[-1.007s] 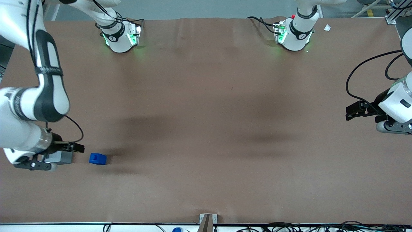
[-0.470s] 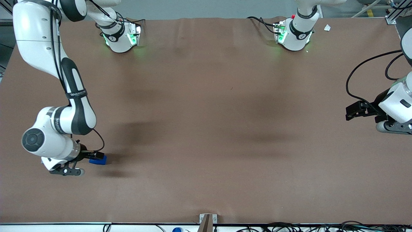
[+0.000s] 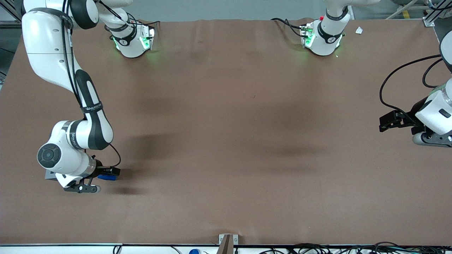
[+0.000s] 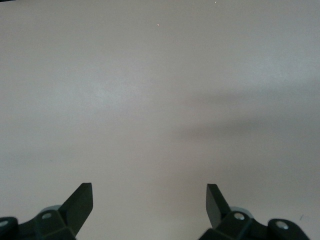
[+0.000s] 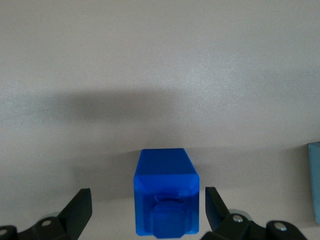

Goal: Insert blue part into gray base with right arm
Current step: 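Close the right gripper on the blue block and lift it, then carry the blue block over the gray base's square opening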

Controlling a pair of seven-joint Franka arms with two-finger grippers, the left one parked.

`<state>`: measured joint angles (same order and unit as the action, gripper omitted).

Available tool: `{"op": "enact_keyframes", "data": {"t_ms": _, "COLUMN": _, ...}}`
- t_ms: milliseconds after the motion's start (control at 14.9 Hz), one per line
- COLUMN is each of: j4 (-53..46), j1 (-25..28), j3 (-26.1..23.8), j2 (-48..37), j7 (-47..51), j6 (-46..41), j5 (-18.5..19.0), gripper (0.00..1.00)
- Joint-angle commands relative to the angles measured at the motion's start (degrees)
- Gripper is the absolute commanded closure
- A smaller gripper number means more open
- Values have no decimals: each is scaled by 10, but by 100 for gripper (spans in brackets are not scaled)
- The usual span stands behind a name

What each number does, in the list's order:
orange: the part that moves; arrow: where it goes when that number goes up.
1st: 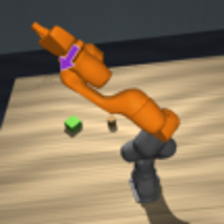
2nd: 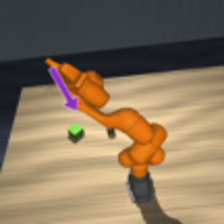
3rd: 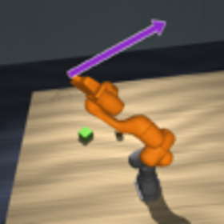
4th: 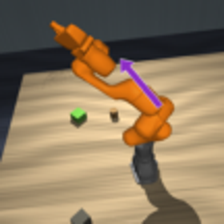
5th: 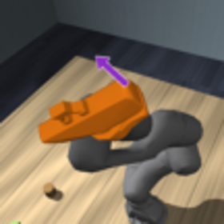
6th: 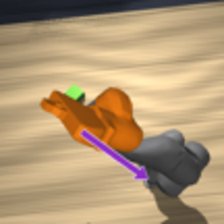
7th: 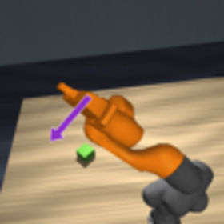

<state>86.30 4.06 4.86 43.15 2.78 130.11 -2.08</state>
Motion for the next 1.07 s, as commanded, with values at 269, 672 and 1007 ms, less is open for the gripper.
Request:
{"op": "enact_keyframes", "data": {"t_ms": 269, "j4": 4, "j1": -13, "j3": -1, "j2": 1, "j7": -6, "j6": 8, "j5": 2, "gripper": 35}}
{"op": "enact_keyframes", "data": {"t_ms": 672, "j4": -4, "j1": -15, "j3": 1, "j2": -4, "j7": -42, "j6": -1, "j5": 0, "gripper": 98}}
{"op": "enact_keyframes", "data": {"t_ms": 1007, "j4": -107, "j1": -73, "j3": 1, "j2": -11, "j7": -168, "j6": -172, "j5": 1, "gripper": 100}}
